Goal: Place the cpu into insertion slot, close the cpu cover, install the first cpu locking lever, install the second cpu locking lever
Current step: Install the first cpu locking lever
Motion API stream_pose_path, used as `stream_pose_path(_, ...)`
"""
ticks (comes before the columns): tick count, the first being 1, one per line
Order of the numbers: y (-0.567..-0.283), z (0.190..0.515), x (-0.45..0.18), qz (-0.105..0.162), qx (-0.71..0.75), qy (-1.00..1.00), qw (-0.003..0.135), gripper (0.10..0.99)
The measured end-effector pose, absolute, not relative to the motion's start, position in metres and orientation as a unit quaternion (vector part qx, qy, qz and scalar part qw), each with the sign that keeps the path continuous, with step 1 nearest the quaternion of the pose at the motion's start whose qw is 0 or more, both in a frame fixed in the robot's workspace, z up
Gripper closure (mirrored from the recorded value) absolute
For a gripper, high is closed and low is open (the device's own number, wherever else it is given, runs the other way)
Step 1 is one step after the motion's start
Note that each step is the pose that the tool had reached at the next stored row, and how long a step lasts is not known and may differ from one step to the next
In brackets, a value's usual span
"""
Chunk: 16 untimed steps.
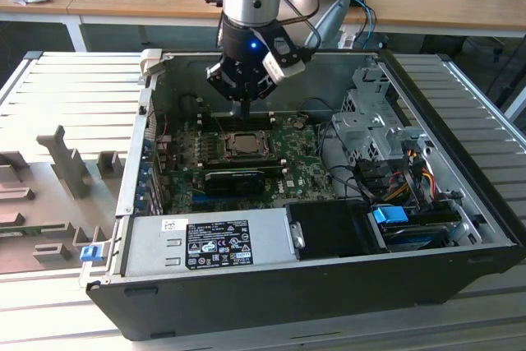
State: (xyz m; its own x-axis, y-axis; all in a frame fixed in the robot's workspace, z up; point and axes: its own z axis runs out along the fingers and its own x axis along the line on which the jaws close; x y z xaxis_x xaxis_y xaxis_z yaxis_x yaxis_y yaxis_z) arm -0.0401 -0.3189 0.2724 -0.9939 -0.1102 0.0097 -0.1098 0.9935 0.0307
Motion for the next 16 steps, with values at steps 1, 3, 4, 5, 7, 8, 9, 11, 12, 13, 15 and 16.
stream_pose_path(1,-0.319,0.272,-0.040,-0.015,0.059,-0.998,0.002,0.980)
stream_pose_path(3,-0.319,0.272,-0.044,-0.015,0.059,-0.998,-0.006,0.980)
stream_pose_path(4,-0.319,0.272,-0.045,-0.015,0.059,-0.998,-0.006,0.980)
stream_pose_path(5,-0.319,0.272,-0.047,-0.015,0.059,-0.998,-0.006,0.980)
stream_pose_path(7,-0.319,0.272,-0.052,-0.015,0.058,-0.998,-0.007,0.980)
stream_pose_path(8,-0.319,0.272,-0.053,-0.015,0.057,-0.998,-0.007,0.980)
stream_pose_path(9,-0.319,0.272,-0.053,-0.015,0.054,-0.998,-0.007,0.980)
stream_pose_path(11,-0.319,0.272,-0.053,-0.015,0.043,-0.999,-0.007,0.980)
stream_pose_path(12,-0.319,0.271,-0.053,-0.015,0.034,-0.999,-0.007,0.980)
stream_pose_path(13,-0.319,0.271,-0.054,-0.015,0.028,-0.999,-0.007,0.980)
stream_pose_path(15,-0.319,0.270,-0.059,-0.015,0.026,-1.000,-0.007,0.980)
stream_pose_path(16,-0.319,0.270,-0.061,-0.015,0.025,-1.000,-0.007,0.980)
